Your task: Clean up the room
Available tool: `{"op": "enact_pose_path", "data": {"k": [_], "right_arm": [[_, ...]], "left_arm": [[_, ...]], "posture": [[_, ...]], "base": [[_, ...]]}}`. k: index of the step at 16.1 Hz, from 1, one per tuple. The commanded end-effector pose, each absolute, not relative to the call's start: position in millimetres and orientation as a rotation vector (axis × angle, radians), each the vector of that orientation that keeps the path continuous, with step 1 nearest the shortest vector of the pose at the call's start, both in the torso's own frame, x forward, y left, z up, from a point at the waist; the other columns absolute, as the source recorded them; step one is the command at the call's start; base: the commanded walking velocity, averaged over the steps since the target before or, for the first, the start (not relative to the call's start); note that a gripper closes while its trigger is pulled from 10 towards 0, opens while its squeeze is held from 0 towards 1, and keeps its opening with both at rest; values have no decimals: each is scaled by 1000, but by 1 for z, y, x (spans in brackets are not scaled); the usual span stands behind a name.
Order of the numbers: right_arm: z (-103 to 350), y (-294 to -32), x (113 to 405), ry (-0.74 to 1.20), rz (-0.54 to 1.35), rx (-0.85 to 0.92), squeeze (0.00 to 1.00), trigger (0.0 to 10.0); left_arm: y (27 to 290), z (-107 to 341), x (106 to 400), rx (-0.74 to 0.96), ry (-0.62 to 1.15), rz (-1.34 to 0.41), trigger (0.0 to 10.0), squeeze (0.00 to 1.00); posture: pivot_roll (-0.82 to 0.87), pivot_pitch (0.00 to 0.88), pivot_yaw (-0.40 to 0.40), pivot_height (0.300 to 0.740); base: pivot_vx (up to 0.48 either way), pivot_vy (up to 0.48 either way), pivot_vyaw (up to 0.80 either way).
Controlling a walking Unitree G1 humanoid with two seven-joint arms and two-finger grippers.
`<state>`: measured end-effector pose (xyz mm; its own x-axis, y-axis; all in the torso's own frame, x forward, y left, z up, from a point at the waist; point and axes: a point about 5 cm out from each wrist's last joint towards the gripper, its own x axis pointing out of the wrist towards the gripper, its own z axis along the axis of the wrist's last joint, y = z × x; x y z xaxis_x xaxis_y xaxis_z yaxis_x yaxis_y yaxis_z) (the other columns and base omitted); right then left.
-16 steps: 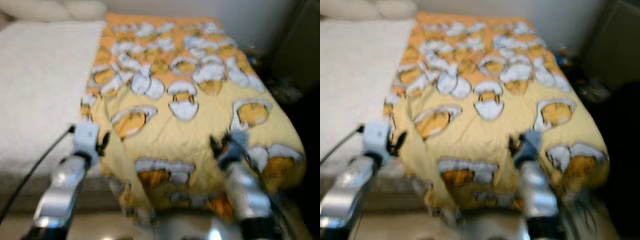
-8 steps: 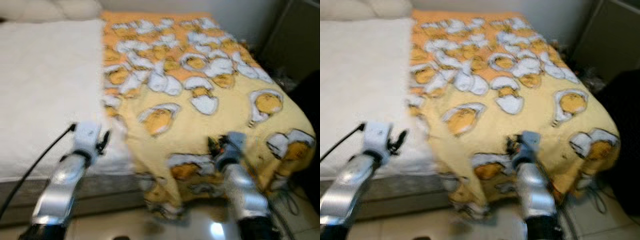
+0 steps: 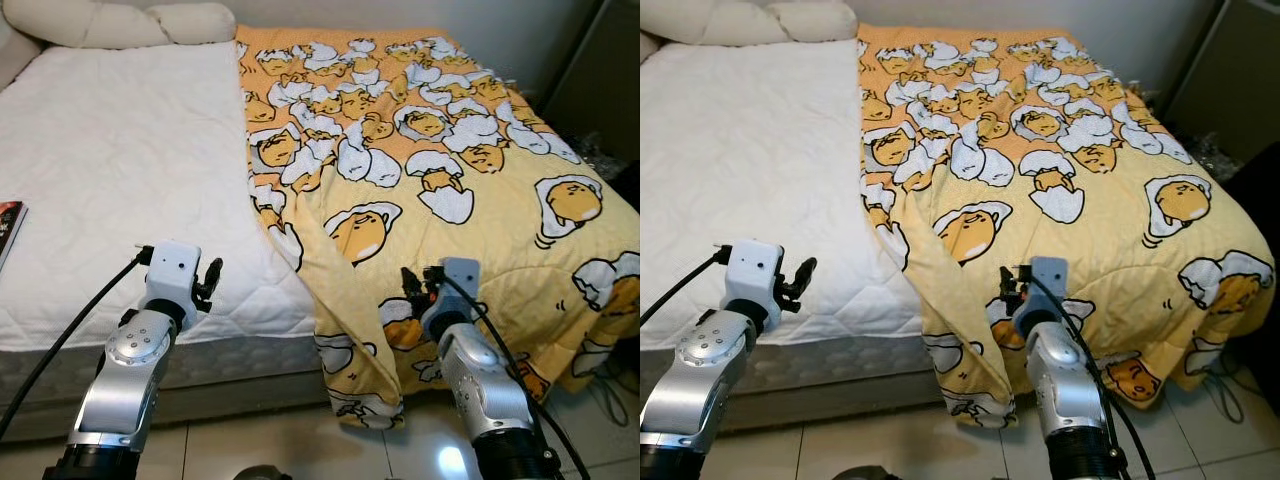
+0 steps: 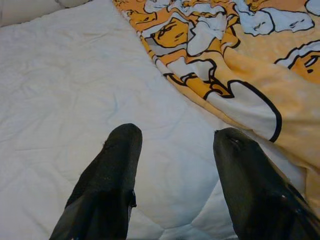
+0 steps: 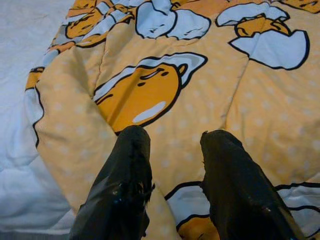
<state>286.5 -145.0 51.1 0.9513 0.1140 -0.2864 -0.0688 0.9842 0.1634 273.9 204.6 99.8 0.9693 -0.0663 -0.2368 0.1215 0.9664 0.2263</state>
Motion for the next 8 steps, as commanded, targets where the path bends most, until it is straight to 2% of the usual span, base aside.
{"op": "enact_pose_path", "data": {"k": [1,4,8], "right_arm": [[54,-147,289,299,107,129,0,10000],[56,-146,290,290,134,87,0,10000],[58,-145,291,289,157,72,0,10000]], "left_arm": [[203,105,277,234,205,-95,10000,0],[202,105,278,216,200,-101,10000,0],[203,106,278,208,200,-92,10000,0]], "posture": [[31,0,-12,740],[31,0,-12,740],[30,0,-14,740]], "base": [[0,0,0],[0,0,0],[294,0,723]]}}
